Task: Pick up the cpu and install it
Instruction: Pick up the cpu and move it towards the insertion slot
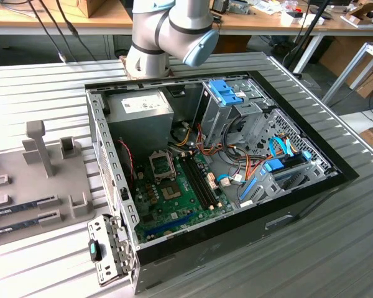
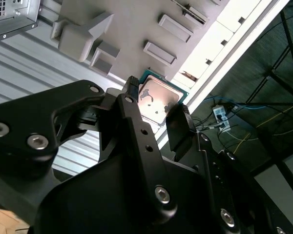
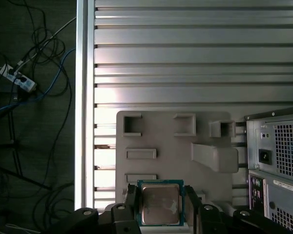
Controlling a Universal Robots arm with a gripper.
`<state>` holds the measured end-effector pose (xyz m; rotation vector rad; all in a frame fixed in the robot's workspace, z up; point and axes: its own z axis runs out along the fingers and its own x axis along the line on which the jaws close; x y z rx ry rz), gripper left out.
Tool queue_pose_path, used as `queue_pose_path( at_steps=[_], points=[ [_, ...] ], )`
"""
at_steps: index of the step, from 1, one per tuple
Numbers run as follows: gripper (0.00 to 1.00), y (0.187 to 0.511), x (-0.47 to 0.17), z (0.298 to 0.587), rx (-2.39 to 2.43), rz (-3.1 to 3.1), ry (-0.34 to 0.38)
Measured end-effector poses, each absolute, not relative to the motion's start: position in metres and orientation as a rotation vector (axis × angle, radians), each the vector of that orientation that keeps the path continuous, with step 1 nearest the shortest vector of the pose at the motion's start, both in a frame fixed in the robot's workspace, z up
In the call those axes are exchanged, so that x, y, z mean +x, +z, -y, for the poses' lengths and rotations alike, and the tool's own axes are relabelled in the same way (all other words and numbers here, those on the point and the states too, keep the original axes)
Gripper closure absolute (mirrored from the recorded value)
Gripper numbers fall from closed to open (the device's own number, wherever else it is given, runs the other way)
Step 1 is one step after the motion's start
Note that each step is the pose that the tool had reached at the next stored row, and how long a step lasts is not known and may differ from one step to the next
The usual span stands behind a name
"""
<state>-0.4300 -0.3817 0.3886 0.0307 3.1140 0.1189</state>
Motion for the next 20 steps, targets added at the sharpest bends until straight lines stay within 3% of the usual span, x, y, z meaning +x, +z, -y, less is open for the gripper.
queue_pose_path(
  at_steps=[20],
  points=[
    [0.53, 0.389, -0.413, 0.382, 0.031, -3.114, 0.119]
  ],
)
